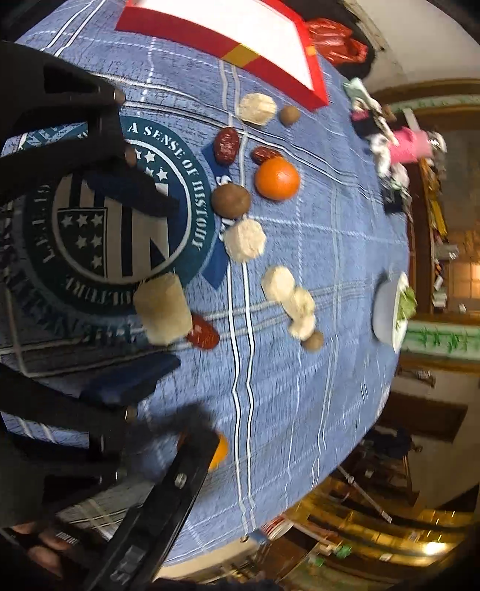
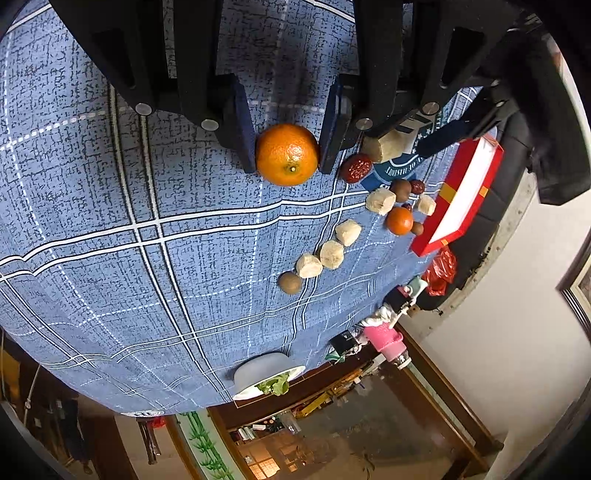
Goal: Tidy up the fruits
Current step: 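Grasp a white cube with the left gripper while the right gripper grasps a mandarin orange, then carry the white cube and the orange over the red box with both grippers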
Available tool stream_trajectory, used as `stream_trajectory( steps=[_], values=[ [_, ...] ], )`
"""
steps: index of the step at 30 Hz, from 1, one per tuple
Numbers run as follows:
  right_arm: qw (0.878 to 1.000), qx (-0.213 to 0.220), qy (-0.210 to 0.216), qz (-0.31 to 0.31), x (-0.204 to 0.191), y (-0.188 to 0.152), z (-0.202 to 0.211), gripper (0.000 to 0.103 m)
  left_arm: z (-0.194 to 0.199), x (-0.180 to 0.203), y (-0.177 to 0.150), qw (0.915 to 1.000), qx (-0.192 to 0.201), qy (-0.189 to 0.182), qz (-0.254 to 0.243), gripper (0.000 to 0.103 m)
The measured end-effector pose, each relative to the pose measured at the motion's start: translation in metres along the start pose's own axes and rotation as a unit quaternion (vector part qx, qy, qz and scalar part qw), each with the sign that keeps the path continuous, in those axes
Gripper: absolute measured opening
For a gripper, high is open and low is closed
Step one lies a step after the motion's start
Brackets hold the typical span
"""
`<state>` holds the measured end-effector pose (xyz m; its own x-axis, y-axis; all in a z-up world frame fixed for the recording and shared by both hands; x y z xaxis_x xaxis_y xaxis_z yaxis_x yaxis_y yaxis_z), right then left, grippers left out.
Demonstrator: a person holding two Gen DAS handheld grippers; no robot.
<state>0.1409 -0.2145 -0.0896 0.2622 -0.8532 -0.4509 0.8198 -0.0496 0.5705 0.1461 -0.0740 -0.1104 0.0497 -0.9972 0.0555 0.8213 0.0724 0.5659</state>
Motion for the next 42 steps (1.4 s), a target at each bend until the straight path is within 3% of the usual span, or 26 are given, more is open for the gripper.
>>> stream_trajectory(
  steps=[3, 16, 25, 30, 42],
  values=[
    [1.0, 0.002, 0.009, 0.0, -0.001, 0.0, 0.002, 0.034, 0.0, 0.003, 0.0, 0.9999, 0.006, 0.009, -0.01, 0.034],
    [1.0, 0.005, 0.009, 0.003, -0.001, 0.0, 0.0, 0.034, 0.029, -0.026, 0.007, 0.9989, 0.029, 0.019, 0.032, 0.033],
    [0.999, -0.001, -0.039, 0.021, -0.002, -0.005, -0.003, 0.034, 0.047, -0.069, 0.005, 0.9958, 0.043, 0.024, 0.077, 0.033],
    [0.994, 0.009, -0.074, 0.08, -0.025, -0.009, -0.003, 0.034, 0.049, -0.105, 0.003, 0.9922, 0.041, 0.036, 0.113, 0.033],
    [0.988, -0.007, -0.041, 0.149, -0.102, -0.01, -0.028, 0.034, 0.056, -0.165, -0.001, 0.9841, 0.047, 0.061, 0.16, 0.033]
  ],
)
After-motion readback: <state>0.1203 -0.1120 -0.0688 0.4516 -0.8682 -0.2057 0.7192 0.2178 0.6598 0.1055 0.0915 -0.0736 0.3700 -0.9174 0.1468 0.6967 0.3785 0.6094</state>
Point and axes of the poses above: each gripper's, at about its wrist camera, not at the fingertips, and z roughly against the way its jaws point, x to its right, y to its top, the point moved 9 cm from there along -z, roughly the way its jaws point, and after that the axes turned 3 degrees about -x, right-handed, at the moved point
